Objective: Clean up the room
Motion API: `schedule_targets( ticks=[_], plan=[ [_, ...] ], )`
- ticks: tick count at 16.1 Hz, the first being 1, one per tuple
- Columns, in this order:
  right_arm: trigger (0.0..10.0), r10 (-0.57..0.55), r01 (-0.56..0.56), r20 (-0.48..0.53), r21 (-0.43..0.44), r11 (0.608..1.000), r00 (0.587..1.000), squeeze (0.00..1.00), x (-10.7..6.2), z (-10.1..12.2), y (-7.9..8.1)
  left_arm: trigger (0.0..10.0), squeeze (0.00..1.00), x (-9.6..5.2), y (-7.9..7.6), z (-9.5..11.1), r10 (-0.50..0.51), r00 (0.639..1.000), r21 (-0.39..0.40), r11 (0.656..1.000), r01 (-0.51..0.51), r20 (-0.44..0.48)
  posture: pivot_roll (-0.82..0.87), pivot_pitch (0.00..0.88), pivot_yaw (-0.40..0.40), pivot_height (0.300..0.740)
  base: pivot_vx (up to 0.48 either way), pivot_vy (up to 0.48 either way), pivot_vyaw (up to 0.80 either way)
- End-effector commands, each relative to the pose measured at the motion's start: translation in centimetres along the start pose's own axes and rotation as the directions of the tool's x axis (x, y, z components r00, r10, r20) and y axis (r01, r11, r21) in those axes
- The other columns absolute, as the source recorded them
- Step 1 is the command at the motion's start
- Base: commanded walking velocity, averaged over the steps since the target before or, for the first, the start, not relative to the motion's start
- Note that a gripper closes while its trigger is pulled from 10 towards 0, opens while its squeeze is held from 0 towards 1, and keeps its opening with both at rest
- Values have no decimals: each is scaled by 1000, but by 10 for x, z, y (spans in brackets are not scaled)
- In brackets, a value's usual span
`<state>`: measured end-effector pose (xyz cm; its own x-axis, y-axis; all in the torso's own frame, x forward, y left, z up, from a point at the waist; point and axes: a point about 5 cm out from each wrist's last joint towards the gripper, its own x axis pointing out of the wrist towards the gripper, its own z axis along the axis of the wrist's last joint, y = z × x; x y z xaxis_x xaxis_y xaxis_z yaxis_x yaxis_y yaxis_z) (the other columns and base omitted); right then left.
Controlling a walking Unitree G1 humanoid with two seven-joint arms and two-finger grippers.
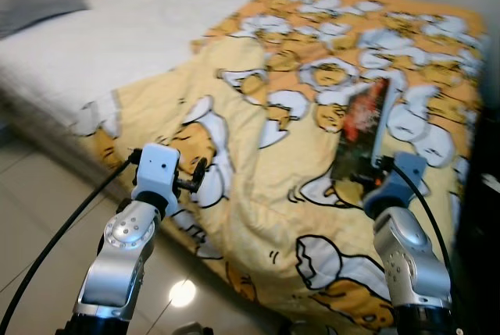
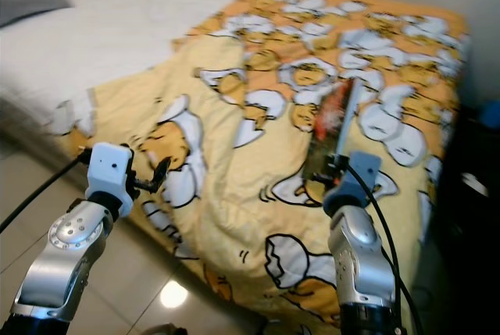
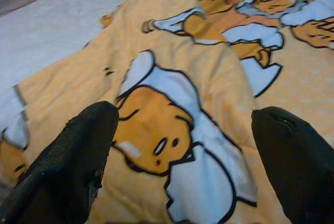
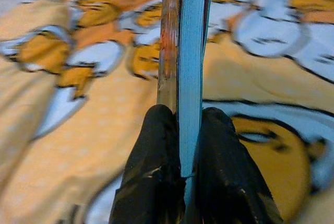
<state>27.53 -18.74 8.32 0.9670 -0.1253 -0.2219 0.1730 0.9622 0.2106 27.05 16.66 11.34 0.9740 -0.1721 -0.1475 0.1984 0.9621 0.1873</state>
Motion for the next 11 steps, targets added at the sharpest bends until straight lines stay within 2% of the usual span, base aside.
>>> schedule_targets(
  ticks=[1,2,4,5,6,7,11],
  plan=[
    [10000,11,-12,21,23,1000,1000,0,-3,5,3,10000,0,0,0,0,16,1000,0,1000,-16,11,-22,0,-6,740,0,0,-788],
    [10000,44,-44,-10,42,998,999,0,-7,1,6,10000,0,0,0,1,19,1000,-21,1000,-19,13,-46,0,9,740,0,0,-775],
    [10000,43,-43,-11,17,999,999,0,-10,-4,6,10000,0,3,-2,-3,6,1000,-40,999,-7,-13,-59,0,23,740,0,0,-778],
    [10000,63,-63,-1,50,997,998,0,-6,-3,10,10000,0,1,-2,-6,6,999,-6,1000,-6,-42,-42,0,15,740,0,0,-781],
    [10000,73,-73,-2,56,996,997,0,-5,-2,12,10000,0,0,0,-8,12,998,-7,1000,-12,-55,-39,0,13,740,0,0,-781],
    [10000,81,-80,-11,64,995,997,0,-5,-2,14,10000,0,1,5,-8,41,998,48,998,-39,-47,-46,0,17,740,0,0,-781],
    [10000,71,-70,-10,26,997,997,0,-2,-2,16,10000,0,7,5,-2,31,1000,12,999,-31,-5,-58,0,23,740,0,0,-788]
  ],
)
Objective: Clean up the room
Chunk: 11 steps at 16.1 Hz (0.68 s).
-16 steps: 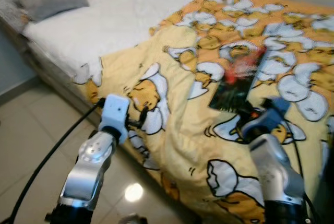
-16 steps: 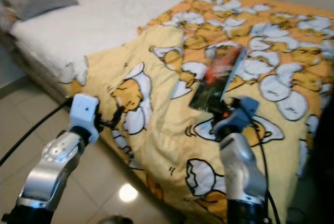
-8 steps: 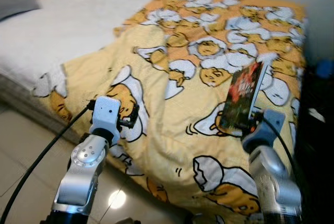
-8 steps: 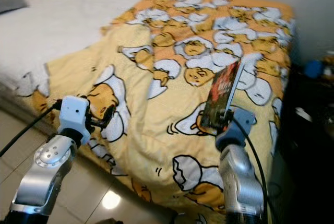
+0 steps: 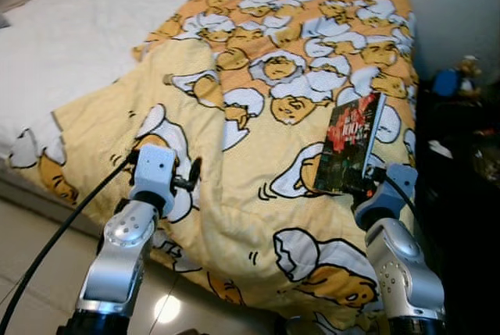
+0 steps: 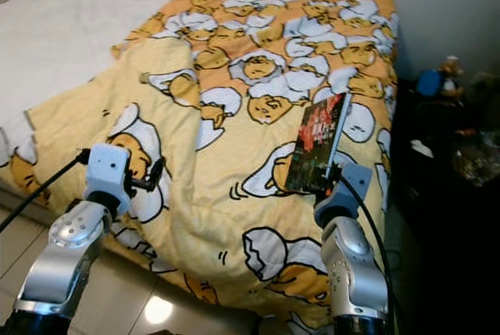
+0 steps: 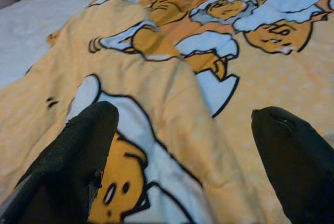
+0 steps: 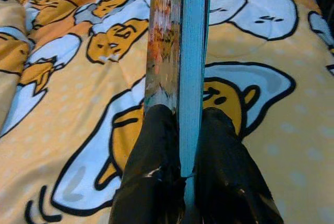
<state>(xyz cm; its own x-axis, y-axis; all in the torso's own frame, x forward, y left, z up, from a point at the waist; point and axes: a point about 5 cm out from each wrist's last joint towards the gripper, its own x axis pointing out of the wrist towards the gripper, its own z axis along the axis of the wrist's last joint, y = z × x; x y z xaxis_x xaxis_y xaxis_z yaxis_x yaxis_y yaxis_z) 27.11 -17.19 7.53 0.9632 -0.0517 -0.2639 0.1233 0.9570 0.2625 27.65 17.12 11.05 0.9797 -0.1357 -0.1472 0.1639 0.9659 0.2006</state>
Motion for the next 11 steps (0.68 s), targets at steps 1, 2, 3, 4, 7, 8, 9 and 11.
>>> schedule_targets(
  ticks=[1,2,3,4,7,8,9,11],
  plan=[
    [10000,13,-12,48,-17,1000,999,0,3,11,6,10000,0,3,-1,0,-3,1000,-2,1000,3,-6,-62,0,22,740,0,0,-788],
    [10000,13,-12,48,-17,1000,999,0,3,11,6,10000,0,3,-1,0,-3,1000,-2,1000,3,-6,-62,0,22,740,0,0,-788],
    [10000,14,-13,48,-17,1000,999,0,3,11,6,10000,0,3,-1,0,2,1000,-4,1000,-2,-11,-63,0,22,740,0,0,-788],
    [10000,13,-12,45,-8,1000,999,0,4,11,6,10000,0,4,-1,-1,5,1000,-6,1000,-5,-14,-56,0,19,740,0,0,-788],
    [10000,-2,3,39,-12,1000,999,0,8,9,8,10000,0,7,3,1,1,1000,11,1000,-1,-14,-46,0,28,740,0,319,-788],
    [10000,1,-1,34,-9,1000,999,0,8,8,9,10000,0,6,4,0,2,1000,10,1000,-2,-17,-48,0,33,740,0,345,-788],
    [10000,5,-5,30,-8,1000,1000,0,7,7,10,10000,0,6,4,0,3,1000,9,1000,-3,-21,-48,0,33,740,0,352,-788],
    [10000,15,-15,20,-12,1000,1000,0,6,5,13,10000,0,5,5,-1,5,1000,6,1000,-5,-28,-48,0,33,740,0,347,-788]
  ],
)
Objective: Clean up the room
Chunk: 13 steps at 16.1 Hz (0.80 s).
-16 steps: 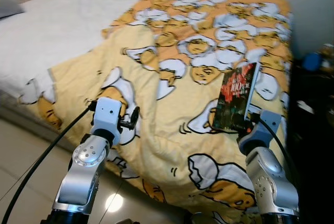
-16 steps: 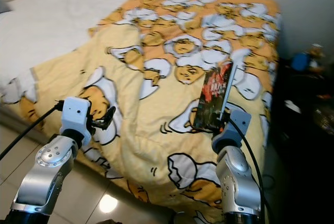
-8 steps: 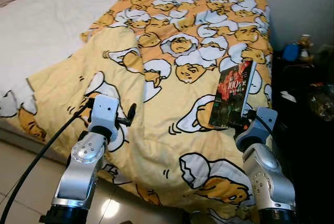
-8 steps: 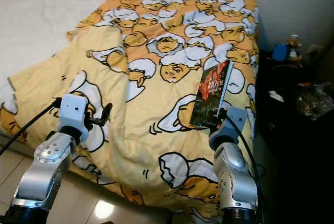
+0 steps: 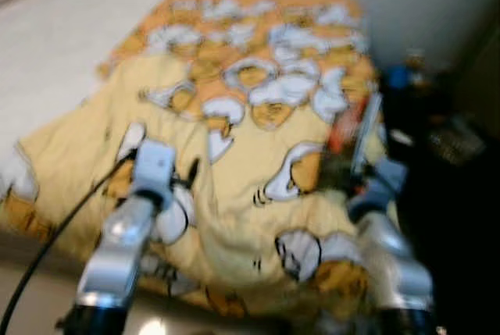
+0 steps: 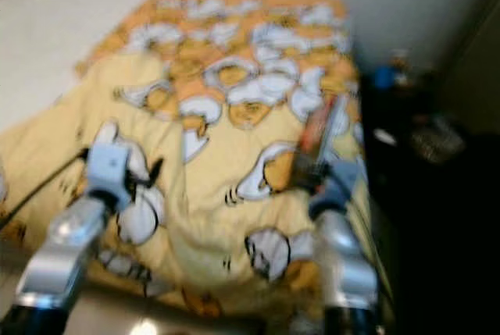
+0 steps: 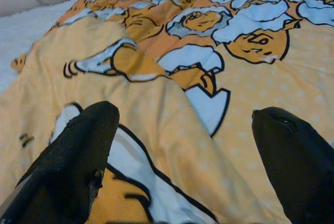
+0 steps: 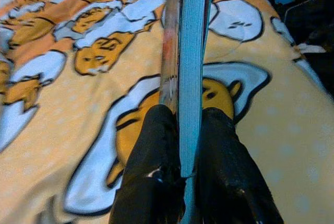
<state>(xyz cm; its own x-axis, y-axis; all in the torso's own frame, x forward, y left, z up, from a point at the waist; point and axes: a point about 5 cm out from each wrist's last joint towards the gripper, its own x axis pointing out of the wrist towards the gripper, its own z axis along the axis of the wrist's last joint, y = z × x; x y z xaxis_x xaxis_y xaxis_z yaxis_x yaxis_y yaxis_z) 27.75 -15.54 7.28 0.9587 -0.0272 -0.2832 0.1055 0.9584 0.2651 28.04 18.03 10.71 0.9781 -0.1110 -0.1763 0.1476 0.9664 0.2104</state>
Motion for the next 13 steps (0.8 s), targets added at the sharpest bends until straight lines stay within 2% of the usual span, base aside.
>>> schedule_targets(
  ticks=[1,3,13],
  plan=[
    [10000,-2,3,45,-11,1000,999,0,0,9,-3,10000,0,2,-4,3,-12,1000,-1,1000,12,5,-46,0,32,740,0,349,-788],
    [10000,-2,2,45,-11,1000,999,0,-1,9,-3,10000,0,1,-3,2,-10,1000,-3,1000,10,2,-44,0,33,740,0,351,-606],
    [10000,6,-4,56,-32,999,998,0,2,11,-1,10000,0,4,-5,4,-12,1000,-2,1000,12,4,-43,0,30,740,0,355,0]
  ],
)
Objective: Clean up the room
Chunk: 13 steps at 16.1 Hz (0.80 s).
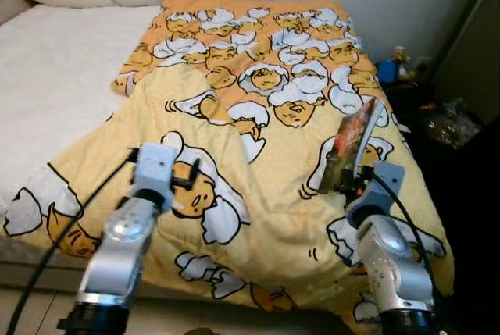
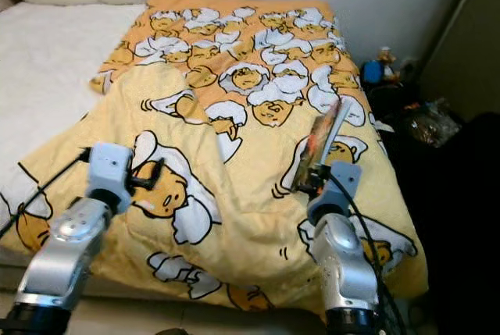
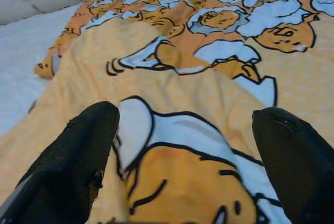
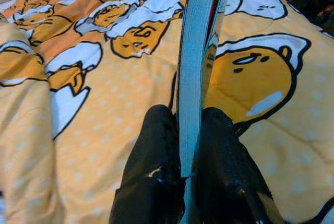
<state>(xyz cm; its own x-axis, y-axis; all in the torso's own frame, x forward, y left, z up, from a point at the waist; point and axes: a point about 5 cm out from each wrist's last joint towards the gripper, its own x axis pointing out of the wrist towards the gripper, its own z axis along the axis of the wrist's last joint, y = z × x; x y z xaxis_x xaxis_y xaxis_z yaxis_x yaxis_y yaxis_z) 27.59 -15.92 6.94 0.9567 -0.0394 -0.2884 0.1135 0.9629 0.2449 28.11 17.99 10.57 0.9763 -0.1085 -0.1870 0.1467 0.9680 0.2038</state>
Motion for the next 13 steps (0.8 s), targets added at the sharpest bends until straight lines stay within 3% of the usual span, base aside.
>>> schedule_targets(
  ticks=[1,10,13],
  plan=[
    [10000,21,-20,53,-15,1000,998,0,3,12,4,10000,0,4,-5,5,-15,1000,5,1000,15,17,-42,0,28,740,0,368,-775],
    [10000,16,-15,45,-22,1000,999,0,3,10,3,10000,0,4,-7,5,-29,999,10,1000,29,20,-46,0,28,740,0,407,-767],
    [10000,11,-10,45,-23,1000,999,0,4,9,2,10000,0,5,-8,4,-33,999,11,999,33,21,-48,0,27,740,0,480,-152]
  ],
)
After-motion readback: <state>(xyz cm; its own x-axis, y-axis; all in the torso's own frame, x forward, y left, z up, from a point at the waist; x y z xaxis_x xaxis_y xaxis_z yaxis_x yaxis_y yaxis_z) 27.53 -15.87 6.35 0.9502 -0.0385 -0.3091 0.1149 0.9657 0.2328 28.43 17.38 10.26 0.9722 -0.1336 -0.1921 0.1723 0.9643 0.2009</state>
